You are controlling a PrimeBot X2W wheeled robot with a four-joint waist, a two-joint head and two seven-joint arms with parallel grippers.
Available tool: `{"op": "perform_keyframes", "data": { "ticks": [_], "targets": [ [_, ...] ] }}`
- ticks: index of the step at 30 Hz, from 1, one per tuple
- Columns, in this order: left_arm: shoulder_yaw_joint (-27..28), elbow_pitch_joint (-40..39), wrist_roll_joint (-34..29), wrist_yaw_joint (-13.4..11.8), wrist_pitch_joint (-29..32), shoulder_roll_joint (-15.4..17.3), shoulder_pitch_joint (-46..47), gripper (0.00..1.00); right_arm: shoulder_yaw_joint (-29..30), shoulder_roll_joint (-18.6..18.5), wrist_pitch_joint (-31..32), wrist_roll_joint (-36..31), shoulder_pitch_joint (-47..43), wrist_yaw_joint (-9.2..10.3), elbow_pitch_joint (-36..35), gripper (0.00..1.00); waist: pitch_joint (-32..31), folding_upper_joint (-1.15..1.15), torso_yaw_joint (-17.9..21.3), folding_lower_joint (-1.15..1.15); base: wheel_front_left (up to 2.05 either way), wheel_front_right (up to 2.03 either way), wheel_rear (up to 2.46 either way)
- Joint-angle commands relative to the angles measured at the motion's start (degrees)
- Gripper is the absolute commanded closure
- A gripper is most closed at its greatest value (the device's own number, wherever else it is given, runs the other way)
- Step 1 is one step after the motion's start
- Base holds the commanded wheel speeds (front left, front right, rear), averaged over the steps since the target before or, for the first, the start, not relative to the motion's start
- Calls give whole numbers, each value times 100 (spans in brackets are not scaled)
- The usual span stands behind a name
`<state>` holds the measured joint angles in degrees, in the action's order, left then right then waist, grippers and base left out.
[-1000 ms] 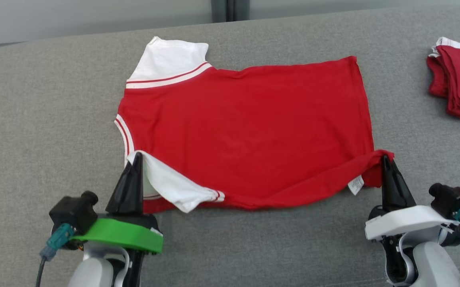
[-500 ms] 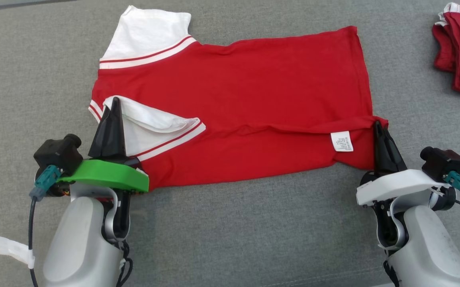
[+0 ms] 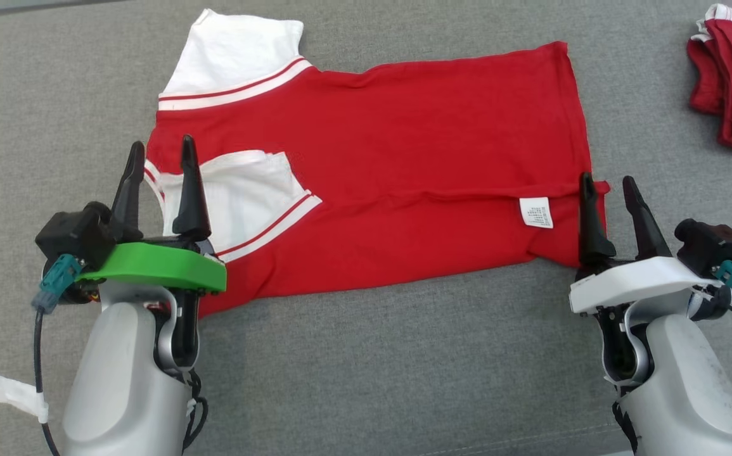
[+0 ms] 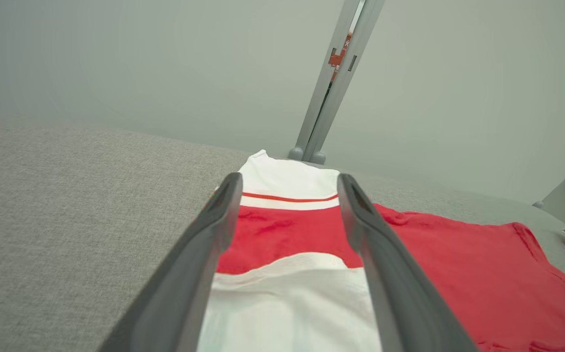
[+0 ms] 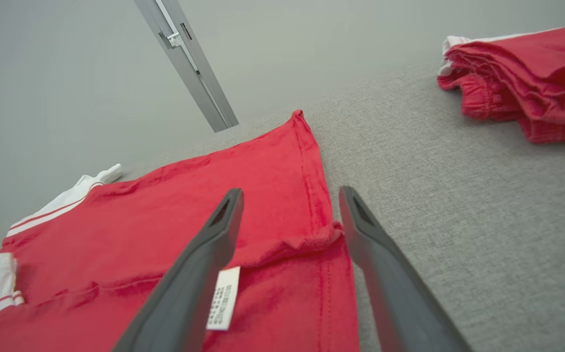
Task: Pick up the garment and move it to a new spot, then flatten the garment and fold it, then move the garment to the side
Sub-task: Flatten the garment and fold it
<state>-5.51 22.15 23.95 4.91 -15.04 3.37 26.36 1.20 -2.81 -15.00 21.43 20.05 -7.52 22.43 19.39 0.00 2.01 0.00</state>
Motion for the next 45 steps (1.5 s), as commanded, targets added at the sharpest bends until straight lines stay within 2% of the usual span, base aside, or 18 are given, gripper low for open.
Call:
{"op": "perform_keyframes", "data": {
  "ticks": [1, 11, 18, 24, 30, 31, 32, 33, 35, 36, 45],
  "targets": [
    [43, -75, -65, 44, -16, -1, -169, 0, 60, -16, -22, -54, -155, 7, -129, 0, -142, 0, -30, 0, 0, 0, 0],
    [310, -508, 49, 144, 17, 59, -1361, 0, 207, -15, -17, -583, -1083, 7, -775, 0, -886, 0, -148, 0, 0, 0, 0],
    [327, -464, 387, 55, 766, 99, -2129, 0, 178, -16, 328, -756, -1524, 7, -968, 0, -1057, 0, -188, 0, 0, 0, 0],
    [206, -358, 700, -27, 1291, 29, -2192, 0, 125, -15, 481, -735, -1546, 7, -1046, 0, -969, 0, -159, 0, 0, 0, 0],
    [115, -146, 822, -112, 1382, 11, -1979, 0, 70, -16, 571, -725, -1391, 7, -913, 0, -833, 0, -59, 0, 0, 0, 0],
    [116, -111, 834, -122, 1369, 10, -1957, 5, 73, -16, 574, -724, -1371, 7, -872, 0, -814, 0, -44, 0, 0, 0, 0],
    [113, -67, 844, -124, 1350, 10, -1928, 53, 69, -16, 577, -731, -1349, 7, -829, 0, -796, 0, -33, 0, 0, 0, 0],
    [114, -47, 858, -123, 1335, 9, -1903, 61, 61, -15, 580, -728, -1330, 7, -791, 0, -776, 0, -25, 0, 0, 0, 0],
    [128, -16, 888, -123, 1274, 8, -1854, 91, 33, -15, 582, -694, -1268, 7, -688, 0, -740, 0, -18, 0, 0, 0, 0],
    [147, -10, 903, -119, 1221, 7, -1831, 100, 26, -15, 569, -690, -1226, 7, -633, 0, -723, 0, -17, 0, 0, 0, 0],
    [139, 90, 930, -83, 1005, 12, -1679, 100, 179, -15, 574, -605, -757, 7, 404, 0, -637, 0, -111, 0, 0, 0, 0]
  ]
}}
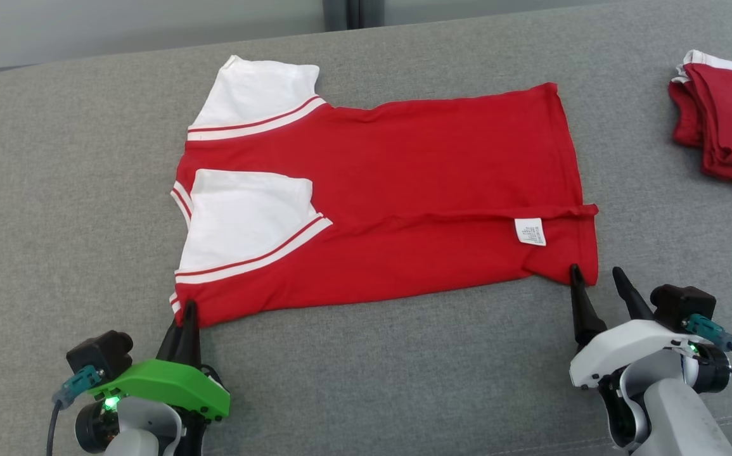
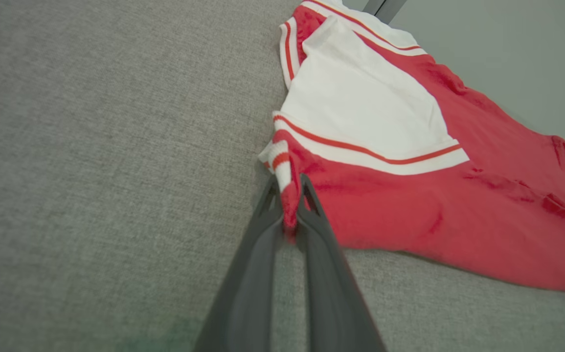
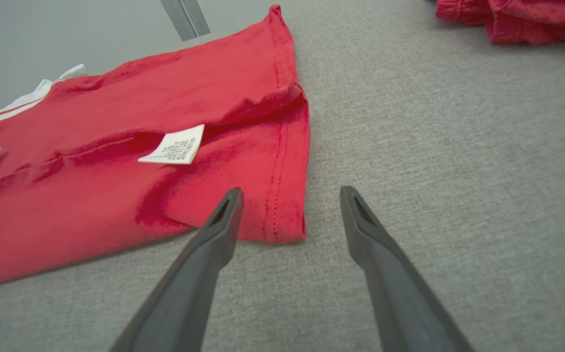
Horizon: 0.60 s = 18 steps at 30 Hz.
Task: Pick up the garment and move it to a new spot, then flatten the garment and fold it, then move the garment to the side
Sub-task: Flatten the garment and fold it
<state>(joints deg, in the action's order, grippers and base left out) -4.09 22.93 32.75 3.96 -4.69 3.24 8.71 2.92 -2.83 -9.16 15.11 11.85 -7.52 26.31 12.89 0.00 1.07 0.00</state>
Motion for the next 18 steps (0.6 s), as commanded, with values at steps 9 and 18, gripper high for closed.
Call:
{"op": "perform_keyframes", "data": {
  "ticks": [9, 18],
  "targets": [
    [-51, -29, 49, 33, -194, 28, 178, 100, -173, -13, -106, 203, 607, 7, 1050, 76, 42, 0, -109, 0, 0, 0, 0],
    [-53, -290, 40, 48, -332, 102, 122, 100, 96, -20, -282, 98, 767, 8, 939, 100, -57, 0, -118, 0, 0, 0, 0]
  ]
}}
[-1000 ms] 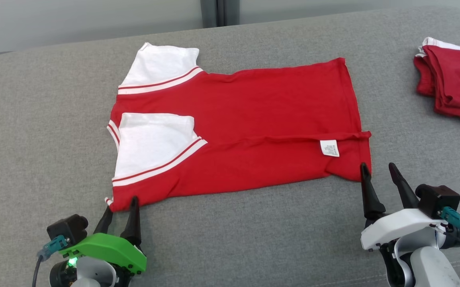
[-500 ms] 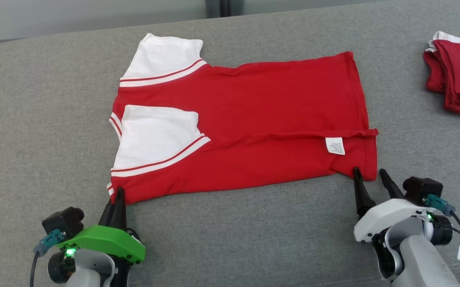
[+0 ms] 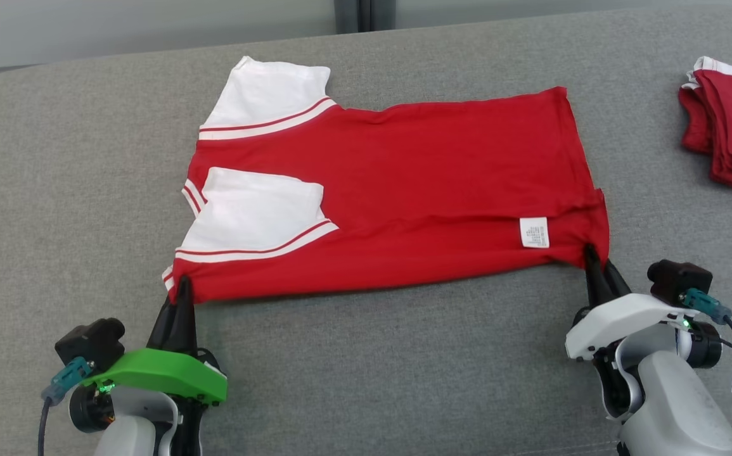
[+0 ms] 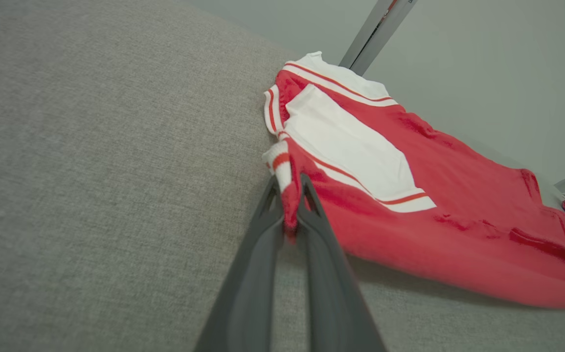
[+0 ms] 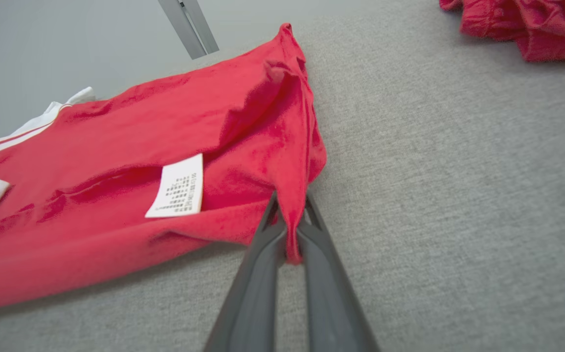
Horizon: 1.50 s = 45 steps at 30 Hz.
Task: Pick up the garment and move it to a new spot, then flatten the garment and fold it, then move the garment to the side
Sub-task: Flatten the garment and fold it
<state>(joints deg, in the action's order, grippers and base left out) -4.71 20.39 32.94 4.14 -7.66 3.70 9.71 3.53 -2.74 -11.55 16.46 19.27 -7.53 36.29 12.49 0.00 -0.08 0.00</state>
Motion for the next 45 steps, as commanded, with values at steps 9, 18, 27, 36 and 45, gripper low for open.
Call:
{"op": "perform_keyframes", "data": {
  "ticks": [9, 18, 27, 36, 45],
  "targets": [
    [-49, -1249, 44, -114, 196, 155, -690, 100, 204, -102, 527, -155, -858, 9, -1663, 100, -124, 0, 26, 0, 0, 0, 0],
    [-223, -1735, 205, -380, 511, 55, -1582, 100, 404, -35, 1142, 40, -1672, 9, -2293, 100, 3, 0, 96, 0, 0, 0, 0],
    [-296, -1597, 278, -480, 484, 67, -1743, 0, 552, -32, 1064, 95, -1787, 9, -2097, 0, 27, 0, 70, 0, 0, 0, 0],
    [-232, -2102, -132, -600, 724, 638, -1330, 0, 731, -22, 1045, -137, -1866, 8, -2685, 0, 10, 0, 186, 0, 0, 0, 0],
    [-709, -1890, -857, -155, 1810, 1498, 1072, 0, 256, -21, 1181, -302, -1337, 8, -3161, 0, 476, 0, 413, 0, 0, 0, 0]
  ]
}}
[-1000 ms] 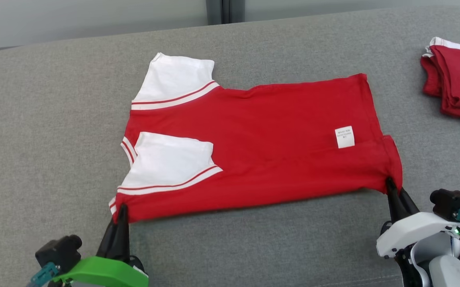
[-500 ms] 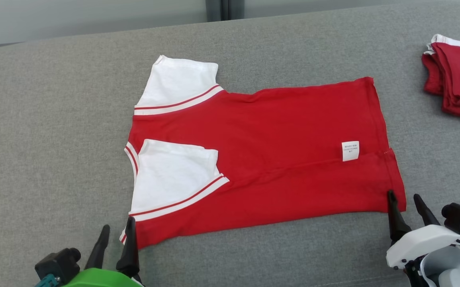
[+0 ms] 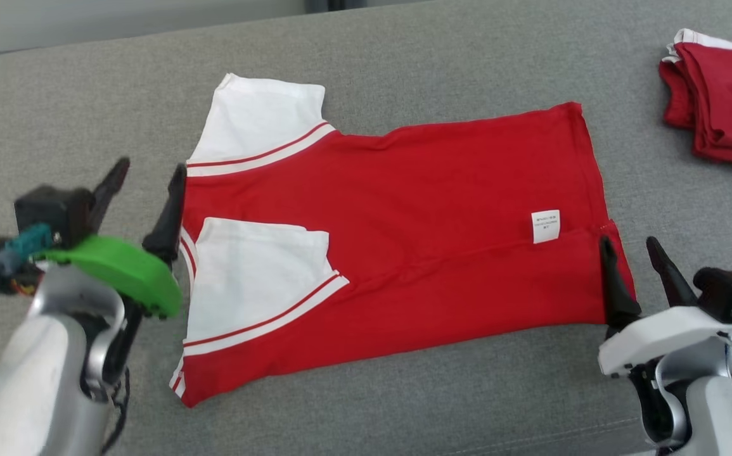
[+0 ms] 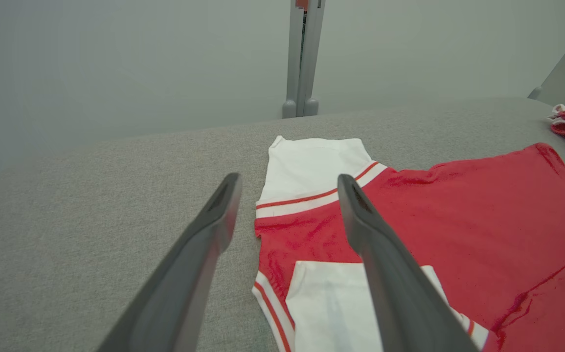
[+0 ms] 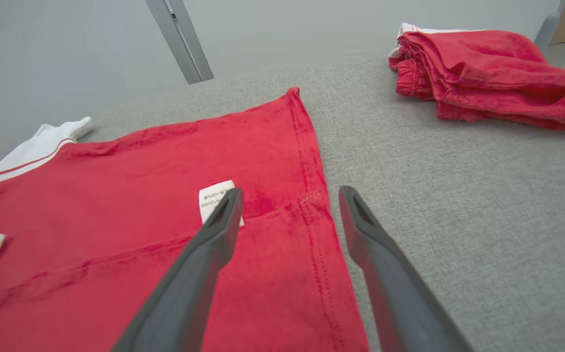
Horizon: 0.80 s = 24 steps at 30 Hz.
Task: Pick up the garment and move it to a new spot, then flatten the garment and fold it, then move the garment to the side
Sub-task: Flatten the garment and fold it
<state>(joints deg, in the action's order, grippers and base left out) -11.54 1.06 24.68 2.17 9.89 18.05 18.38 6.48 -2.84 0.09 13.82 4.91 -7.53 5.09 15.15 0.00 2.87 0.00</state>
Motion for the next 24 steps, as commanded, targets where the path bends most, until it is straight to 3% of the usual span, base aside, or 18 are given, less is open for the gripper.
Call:
{"op": "perform_keyframes", "data": {
  "ticks": [1, 6, 12, 16, 24],
  "targets": [
    [-71, 127, -83, 91, 182, 124, 484, 0, -119, -12, 33, -50, 189, 9, -58, 0, 299, 0, 155, 0, 0, 0, 0],
    [-285, 840, -189, 300, 903, 351, 1957, 0, -550, -10, 6, -62, 818, 8, -63, 0, 851, 0, 397, 0, 0, 0, 0],
    [-447, 1663, 109, 444, 1768, 458, 3223, 0, -954, -9, -112, -88, 1442, 9, -7, 0, 1466, 0, 692, 0, 0, 0, 0],
    [-550, 2031, 284, 490, 2403, 686, 3731, 0, -1104, -10, -216, -110, 1736, 8, 48, 0, 1766, 0, 878, 0, 0, 0, 0],
    [-430, 2406, 522, 443, 2939, 991, 4121, 0, -1261, -9, -421, -57, 2076, 9, 174, 0, 2082, 0, 1163, 0, 0, 0, 0]
  ]
}}
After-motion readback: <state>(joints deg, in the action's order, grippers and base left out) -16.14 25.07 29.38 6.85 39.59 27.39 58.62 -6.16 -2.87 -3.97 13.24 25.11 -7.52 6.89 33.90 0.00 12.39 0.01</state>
